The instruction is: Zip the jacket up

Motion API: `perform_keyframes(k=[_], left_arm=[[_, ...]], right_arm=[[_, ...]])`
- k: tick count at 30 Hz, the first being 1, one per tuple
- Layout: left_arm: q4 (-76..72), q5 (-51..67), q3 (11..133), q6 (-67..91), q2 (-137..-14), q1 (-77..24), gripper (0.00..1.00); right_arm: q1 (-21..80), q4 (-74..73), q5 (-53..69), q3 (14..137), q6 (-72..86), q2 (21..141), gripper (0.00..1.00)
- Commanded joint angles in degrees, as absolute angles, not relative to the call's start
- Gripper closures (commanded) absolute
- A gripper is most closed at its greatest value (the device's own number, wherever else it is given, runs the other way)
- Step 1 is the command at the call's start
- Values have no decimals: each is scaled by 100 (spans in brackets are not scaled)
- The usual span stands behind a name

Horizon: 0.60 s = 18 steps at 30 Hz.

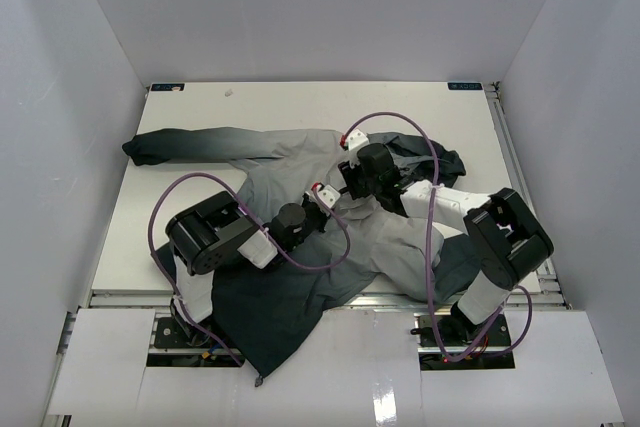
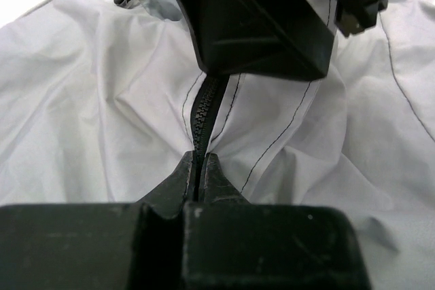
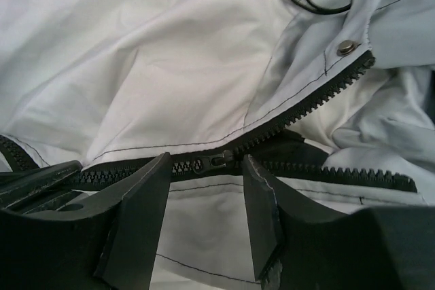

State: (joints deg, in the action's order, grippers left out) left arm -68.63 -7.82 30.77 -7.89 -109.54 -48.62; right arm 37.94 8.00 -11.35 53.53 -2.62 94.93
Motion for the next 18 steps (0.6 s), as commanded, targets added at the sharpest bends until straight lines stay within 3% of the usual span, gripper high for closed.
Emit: perform_keyframes(k=[1,6,18], left_arm=[[-6899,-747,2970,-694,-11083,-4878,100],[-7013,-799,2931,-690,-11122,-4878,100],[-7066,-855,2927,-703,-11194,-4878,100]], right_arm=[[3876,1230,-1028,5309,-202,9737,47],[3898,1240,-1373,5347,-63,9939,51],[3961,1029,-2058,5344,348,10228,71]])
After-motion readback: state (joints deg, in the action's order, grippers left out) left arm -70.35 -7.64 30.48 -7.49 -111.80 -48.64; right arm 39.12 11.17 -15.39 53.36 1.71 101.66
